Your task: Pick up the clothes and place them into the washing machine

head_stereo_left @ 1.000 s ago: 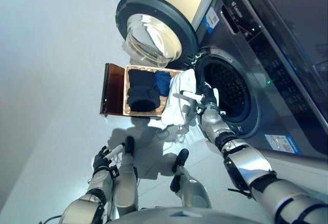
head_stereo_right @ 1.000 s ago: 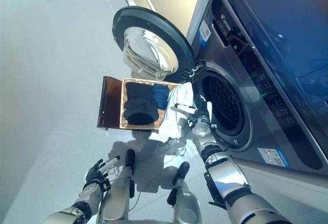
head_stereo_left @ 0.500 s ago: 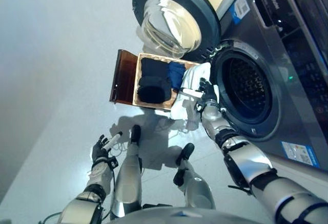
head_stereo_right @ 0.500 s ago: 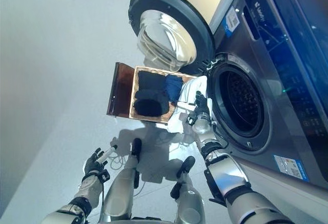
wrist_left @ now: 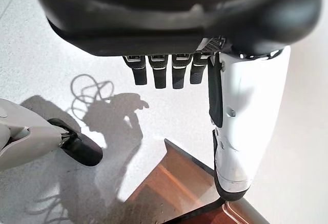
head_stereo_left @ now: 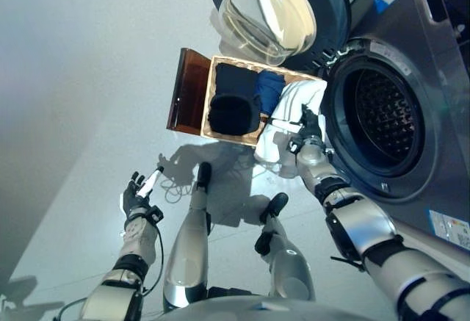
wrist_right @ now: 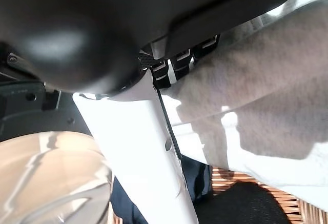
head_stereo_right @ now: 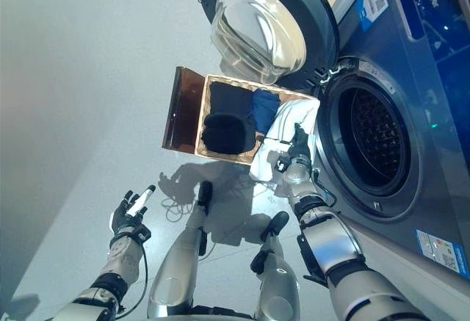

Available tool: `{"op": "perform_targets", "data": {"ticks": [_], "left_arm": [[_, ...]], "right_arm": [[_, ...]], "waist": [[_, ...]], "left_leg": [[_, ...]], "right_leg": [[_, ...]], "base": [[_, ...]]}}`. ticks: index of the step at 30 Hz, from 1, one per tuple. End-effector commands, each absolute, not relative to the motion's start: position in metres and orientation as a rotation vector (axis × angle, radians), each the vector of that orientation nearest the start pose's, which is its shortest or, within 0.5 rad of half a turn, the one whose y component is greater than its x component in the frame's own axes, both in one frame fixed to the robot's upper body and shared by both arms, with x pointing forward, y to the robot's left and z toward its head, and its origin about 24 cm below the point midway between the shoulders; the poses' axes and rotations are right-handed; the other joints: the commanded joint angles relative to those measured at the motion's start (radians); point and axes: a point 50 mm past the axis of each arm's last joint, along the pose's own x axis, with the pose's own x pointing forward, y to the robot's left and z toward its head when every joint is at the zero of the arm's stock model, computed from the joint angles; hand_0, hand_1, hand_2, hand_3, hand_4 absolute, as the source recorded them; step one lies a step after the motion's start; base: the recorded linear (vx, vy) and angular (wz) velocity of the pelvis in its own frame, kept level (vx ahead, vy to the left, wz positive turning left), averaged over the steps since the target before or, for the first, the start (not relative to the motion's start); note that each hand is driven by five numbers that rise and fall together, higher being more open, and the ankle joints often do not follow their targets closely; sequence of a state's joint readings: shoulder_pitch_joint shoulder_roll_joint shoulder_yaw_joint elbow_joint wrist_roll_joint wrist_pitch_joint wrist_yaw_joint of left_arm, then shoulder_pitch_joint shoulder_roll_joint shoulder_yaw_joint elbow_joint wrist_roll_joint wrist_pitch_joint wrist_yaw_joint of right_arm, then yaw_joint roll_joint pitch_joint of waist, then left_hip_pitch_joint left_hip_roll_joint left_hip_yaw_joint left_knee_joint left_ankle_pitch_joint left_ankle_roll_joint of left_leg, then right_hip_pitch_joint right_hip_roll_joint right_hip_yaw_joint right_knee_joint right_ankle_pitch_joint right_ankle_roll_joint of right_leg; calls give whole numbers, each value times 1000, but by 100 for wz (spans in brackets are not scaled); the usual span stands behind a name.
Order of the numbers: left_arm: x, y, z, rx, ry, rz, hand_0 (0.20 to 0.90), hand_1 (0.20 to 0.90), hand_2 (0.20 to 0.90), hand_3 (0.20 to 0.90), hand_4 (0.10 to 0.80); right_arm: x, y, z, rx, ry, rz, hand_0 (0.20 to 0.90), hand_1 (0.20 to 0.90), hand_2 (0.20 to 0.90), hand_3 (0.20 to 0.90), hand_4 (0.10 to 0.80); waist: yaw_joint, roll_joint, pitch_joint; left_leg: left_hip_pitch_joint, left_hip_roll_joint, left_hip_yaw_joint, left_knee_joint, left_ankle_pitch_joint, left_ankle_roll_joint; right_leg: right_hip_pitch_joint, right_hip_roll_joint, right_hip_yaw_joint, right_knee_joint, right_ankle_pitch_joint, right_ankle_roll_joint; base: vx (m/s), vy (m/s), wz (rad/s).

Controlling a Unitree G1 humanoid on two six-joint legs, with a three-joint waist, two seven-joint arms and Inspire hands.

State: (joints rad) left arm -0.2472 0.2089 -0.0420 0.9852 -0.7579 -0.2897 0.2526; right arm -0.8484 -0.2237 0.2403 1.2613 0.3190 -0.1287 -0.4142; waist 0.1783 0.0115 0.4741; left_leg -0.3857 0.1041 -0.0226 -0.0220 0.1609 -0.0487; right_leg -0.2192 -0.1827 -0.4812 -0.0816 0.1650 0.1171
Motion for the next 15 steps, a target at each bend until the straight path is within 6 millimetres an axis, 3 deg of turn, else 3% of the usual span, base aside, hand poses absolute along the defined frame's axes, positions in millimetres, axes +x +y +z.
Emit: {"op": "perform_targets", "data": {"ticks": [1, 15], "left_arm": [[234, 249, -79, -317, 450, 669, 900, 900, 900, 900, 800], [208, 268, -97, -233, 591, 751, 900, 900, 900, 900, 800]], "right_arm": [[382, -181, 60, -225, 200, -357, 900, 900, 900, 900, 800], [360, -206, 27, -225, 282, -409, 900, 900, 900, 900, 800]], "waist": [[7, 2, -21], [-30, -35, -92]], "left_leg": [[19, -7, -25, -58, 20, -78], [91, -5, 5, -13, -27, -68]], "right_leg": [[39, -90, 32, 123, -82, 109], [98, -94, 63, 122, -98, 100]], "base": [[0, 0, 0], [11, 1, -7]]}}
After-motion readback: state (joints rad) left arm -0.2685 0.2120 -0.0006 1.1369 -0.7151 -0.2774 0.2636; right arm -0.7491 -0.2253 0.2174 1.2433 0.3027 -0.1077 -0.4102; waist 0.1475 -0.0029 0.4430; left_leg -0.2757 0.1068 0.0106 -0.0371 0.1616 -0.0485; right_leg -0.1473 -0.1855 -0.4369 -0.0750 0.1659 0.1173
